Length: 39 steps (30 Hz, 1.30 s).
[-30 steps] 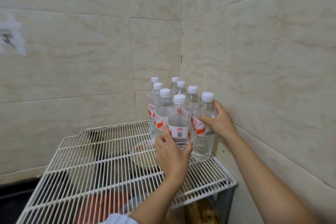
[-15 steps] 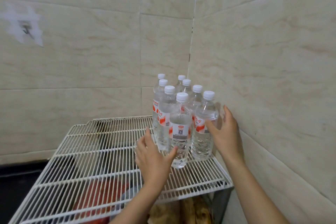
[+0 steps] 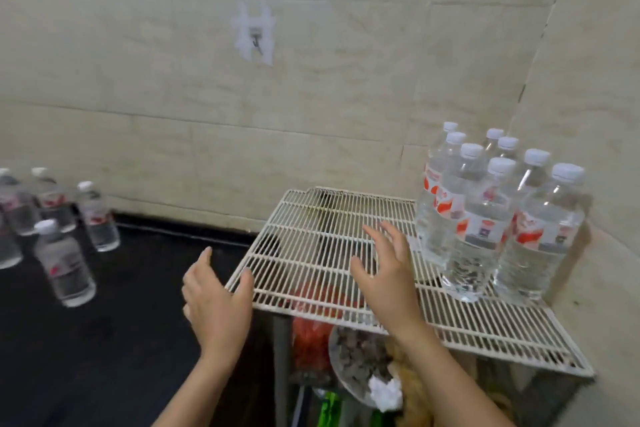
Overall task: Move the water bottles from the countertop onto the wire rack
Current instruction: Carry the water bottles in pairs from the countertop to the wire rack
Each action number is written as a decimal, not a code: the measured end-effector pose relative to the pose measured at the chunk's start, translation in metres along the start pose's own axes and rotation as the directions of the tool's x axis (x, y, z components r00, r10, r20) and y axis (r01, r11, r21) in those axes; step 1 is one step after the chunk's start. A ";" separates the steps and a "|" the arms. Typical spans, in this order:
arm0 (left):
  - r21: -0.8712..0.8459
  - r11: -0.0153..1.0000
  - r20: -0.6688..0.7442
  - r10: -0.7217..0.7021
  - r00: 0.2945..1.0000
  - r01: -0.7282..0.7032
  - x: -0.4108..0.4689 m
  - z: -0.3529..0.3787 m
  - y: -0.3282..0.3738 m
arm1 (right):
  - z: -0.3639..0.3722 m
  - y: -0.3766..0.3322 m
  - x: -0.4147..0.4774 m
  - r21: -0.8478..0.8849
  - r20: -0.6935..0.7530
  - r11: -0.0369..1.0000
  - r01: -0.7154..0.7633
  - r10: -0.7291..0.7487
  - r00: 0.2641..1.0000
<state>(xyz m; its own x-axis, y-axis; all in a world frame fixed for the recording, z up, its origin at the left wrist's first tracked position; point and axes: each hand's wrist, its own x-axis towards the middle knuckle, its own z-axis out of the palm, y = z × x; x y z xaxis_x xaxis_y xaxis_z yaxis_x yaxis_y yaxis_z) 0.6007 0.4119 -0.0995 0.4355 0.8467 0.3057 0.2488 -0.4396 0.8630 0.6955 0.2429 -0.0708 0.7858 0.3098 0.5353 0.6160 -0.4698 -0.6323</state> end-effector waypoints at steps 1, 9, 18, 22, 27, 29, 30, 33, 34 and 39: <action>0.006 1.000 -0.036 -0.022 0.999 0.023 0.001 -0.015 -0.012 | 0.009 -0.011 0.000 -0.002 0.038 1.000 0.004 -0.004 0.999; 0.165 0.958 -0.263 -0.185 0.947 0.233 -0.002 -0.198 -0.125 | 0.114 -0.148 -0.064 0.030 0.261 0.988 0.153 -0.156 0.953; 0.411 0.794 -0.314 -0.339 0.887 0.449 -0.059 -0.399 -0.262 | 0.228 -0.257 -0.192 0.041 0.589 0.967 0.250 -0.226 0.776; 0.385 0.723 -0.417 -0.419 0.807 0.574 -0.090 -0.455 -0.296 | 0.268 -0.286 -0.226 0.026 0.702 0.950 0.312 -0.240 0.671; 0.370 0.651 -0.464 -0.489 0.739 0.663 -0.099 -0.483 -0.322 | 0.315 -0.313 -0.239 0.039 0.765 0.938 0.345 -0.250 0.593; 0.375 0.636 -0.473 -0.495 0.729 0.675 -0.091 -0.488 -0.331 | 0.335 -0.319 -0.236 0.051 0.780 0.939 0.339 -0.250 0.574; 0.369 0.633 -0.481 -0.497 0.722 0.681 -0.084 -0.491 -0.335 | 0.346 -0.322 -0.234 0.057 0.785 0.941 0.333 -0.248 0.568; 0.345 0.633 -0.508 -0.495 0.705 0.693 -0.054 -0.497 -0.343 | 0.381 -0.328 -0.217 0.084 0.789 0.947 0.311 -0.254 0.560; 0.347 0.634 -0.516 -0.487 0.705 0.691 -0.042 -0.499 -0.345 | 0.392 -0.330 -0.210 0.098 0.788 0.949 0.299 -0.257 0.559; 0.401 0.606 -0.526 -0.462 0.714 0.687 0.012 -0.500 -0.359 | 0.451 -0.349 -0.182 0.146 0.803 0.910 0.388 -0.338 0.490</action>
<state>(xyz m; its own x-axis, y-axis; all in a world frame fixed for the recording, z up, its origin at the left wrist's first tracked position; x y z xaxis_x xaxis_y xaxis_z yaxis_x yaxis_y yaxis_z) 0.0838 0.7301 -0.2044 -0.2589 0.9654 0.0314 0.7967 0.1951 0.5720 0.3625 0.7231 -0.2005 0.2213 0.9749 0.0261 0.8738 -0.1863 -0.4492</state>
